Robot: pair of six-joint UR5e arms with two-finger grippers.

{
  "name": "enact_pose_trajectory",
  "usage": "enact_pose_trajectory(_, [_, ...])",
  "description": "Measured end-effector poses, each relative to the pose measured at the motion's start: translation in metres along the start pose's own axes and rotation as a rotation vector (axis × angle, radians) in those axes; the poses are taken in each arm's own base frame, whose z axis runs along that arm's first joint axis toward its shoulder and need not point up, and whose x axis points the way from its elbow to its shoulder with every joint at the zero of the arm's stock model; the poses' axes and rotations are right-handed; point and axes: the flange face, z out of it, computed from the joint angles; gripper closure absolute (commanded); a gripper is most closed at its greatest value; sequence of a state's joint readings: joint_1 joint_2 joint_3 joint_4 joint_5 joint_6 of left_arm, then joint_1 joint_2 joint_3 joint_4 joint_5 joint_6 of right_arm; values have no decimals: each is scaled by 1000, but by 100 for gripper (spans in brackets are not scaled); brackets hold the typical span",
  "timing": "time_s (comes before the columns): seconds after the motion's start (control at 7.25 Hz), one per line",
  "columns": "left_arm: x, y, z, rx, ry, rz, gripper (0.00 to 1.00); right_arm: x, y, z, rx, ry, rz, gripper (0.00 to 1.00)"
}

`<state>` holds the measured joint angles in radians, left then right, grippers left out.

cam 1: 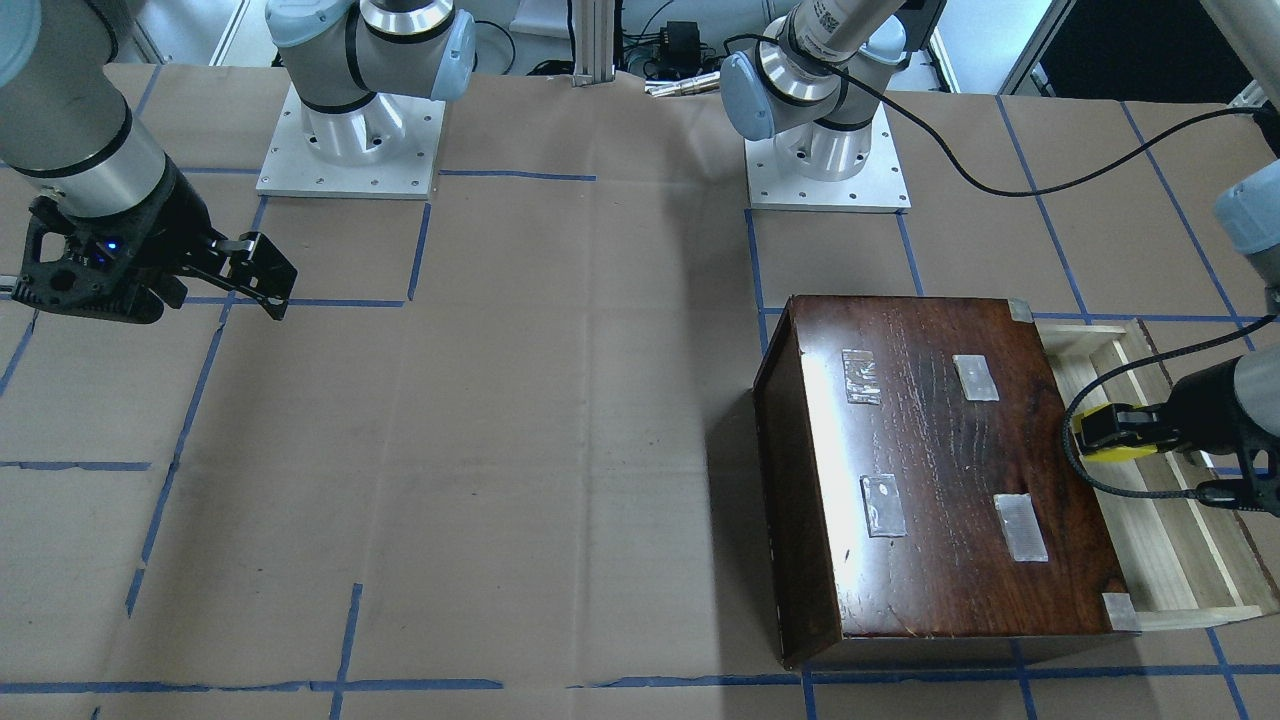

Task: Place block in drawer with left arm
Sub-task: 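Lift the yellow cube and carry it over the open drawer, then lower the cube into the drawer and open the left gripper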

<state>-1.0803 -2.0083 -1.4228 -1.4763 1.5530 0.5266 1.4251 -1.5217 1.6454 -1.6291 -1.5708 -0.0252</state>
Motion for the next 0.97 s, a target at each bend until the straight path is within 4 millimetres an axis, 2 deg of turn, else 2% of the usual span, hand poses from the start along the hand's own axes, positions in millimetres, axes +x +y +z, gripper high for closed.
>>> enact_pose_trajectory(0.69, [-5,-11,16,0,-3,4,99,0,0,0,0,0,0,0])
enact_pose_trajectory(0.83, [-6,-12,17,-2,-4,4,88,0,0,0,0,0,-1,0])
enact_pose_trajectory(0.97, [-6,-12,18,-4,-6,4,48,0,0,0,-1,0,0,0])
